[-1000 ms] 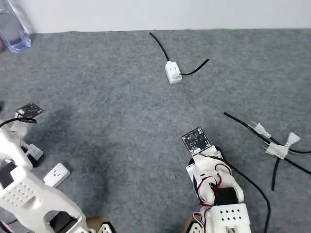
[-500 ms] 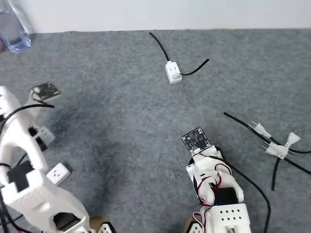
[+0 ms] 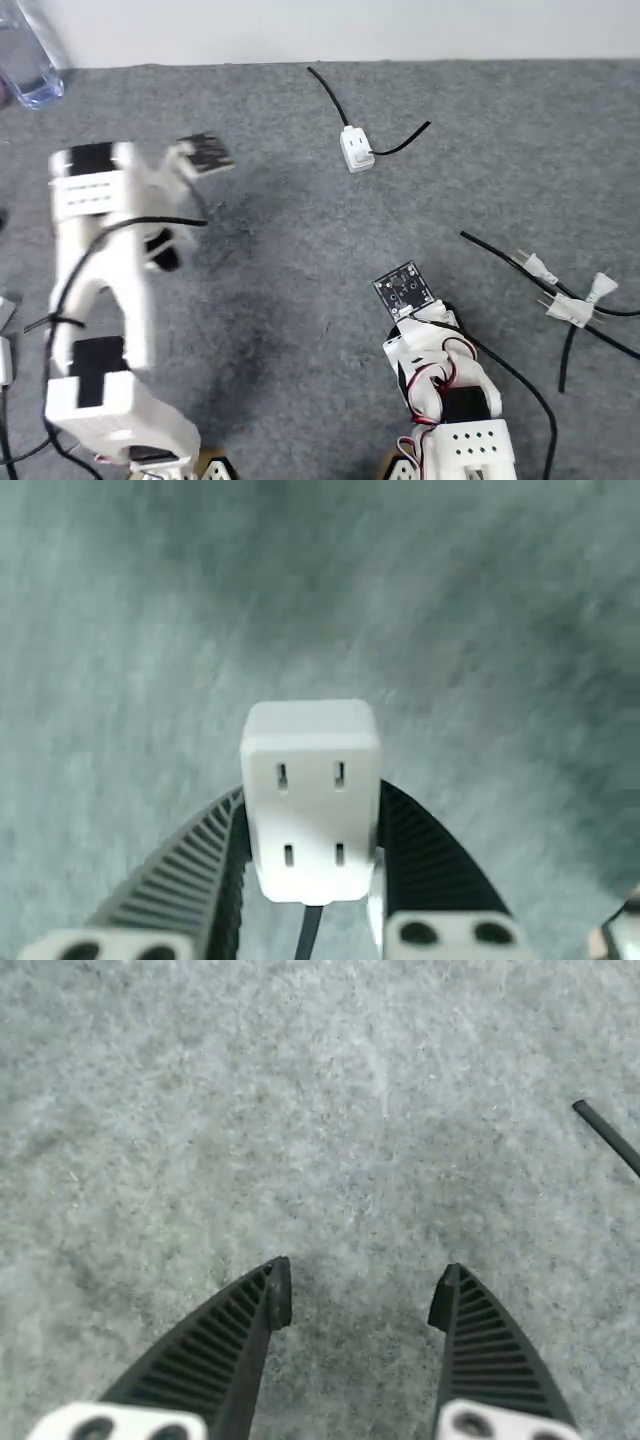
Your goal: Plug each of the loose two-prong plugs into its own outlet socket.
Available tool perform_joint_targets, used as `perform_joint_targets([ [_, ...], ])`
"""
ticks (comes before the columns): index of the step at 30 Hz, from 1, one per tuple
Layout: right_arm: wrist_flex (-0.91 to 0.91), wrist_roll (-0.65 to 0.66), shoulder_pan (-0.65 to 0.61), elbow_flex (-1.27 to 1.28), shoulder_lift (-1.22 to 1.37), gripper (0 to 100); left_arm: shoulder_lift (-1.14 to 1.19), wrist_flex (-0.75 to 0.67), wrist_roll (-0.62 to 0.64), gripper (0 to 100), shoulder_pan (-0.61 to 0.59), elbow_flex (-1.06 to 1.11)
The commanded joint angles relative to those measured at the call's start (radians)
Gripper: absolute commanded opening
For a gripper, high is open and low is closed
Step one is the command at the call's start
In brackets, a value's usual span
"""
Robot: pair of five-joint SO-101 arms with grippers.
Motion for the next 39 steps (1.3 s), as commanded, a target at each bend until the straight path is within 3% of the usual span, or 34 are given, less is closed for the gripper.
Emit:
perform_joint_targets([
  [1,-0.068,-0.009,0.104,0.014,-0.007,22.0,-0.041,0.014,0.078,1,0.166,-0.039],
  [10,-0.130,-0.112,0.217,0.009,-0.007,22.0,-0.040,-0.041,0.169,1,0.417,-0.013],
  [20,-0.203,-0.221,0.387,-0.005,-0.007,22.0,-0.038,-0.296,0.169,1,0.597,0.239],
  [30,-0.209,-0.222,0.387,-0.005,-0.007,22.0,-0.021,-0.431,0.169,1,0.690,0.331],
  [39,-0.211,-0.222,0.386,-0.003,-0.007,22.0,0.233,-0.457,0.169,1,0.689,0.268],
])
